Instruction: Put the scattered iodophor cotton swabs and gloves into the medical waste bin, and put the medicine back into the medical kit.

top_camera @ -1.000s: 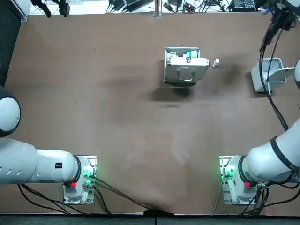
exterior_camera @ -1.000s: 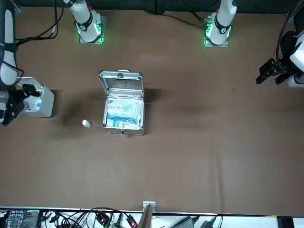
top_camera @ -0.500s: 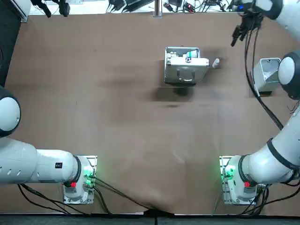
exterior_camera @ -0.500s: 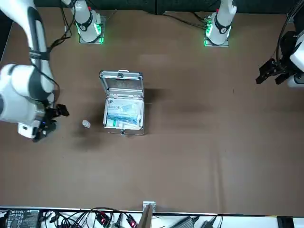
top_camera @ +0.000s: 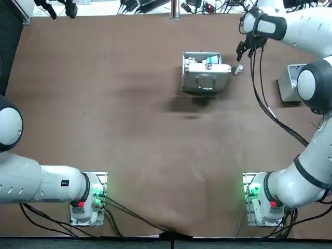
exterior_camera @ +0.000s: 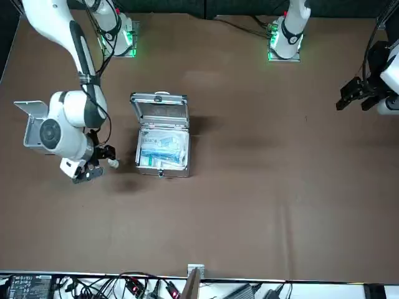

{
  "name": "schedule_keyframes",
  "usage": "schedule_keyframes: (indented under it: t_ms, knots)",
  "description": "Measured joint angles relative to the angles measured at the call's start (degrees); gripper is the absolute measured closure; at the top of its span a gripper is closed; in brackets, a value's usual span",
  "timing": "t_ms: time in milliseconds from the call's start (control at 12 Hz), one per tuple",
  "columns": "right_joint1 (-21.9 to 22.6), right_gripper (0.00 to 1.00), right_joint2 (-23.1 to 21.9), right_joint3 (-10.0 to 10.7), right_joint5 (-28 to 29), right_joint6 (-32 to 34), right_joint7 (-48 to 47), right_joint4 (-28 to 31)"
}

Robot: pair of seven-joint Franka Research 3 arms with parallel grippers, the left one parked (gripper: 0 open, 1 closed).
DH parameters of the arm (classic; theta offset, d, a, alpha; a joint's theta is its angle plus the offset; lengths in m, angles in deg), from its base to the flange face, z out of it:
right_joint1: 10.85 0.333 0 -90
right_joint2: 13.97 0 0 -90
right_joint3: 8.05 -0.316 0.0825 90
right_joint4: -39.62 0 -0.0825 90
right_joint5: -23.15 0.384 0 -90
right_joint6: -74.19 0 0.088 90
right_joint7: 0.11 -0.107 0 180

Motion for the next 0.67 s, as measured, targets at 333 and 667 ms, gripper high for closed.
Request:
schedule_keyframes:
  t_ms: [333,667]
  knots:
    - [0.47,0.03,0.14,0.1,0.0,-7.72,-1.34,5.83]
    - [0.53,0.13,1.31,0.1,0.0,-10.22,-1.41,6.6]
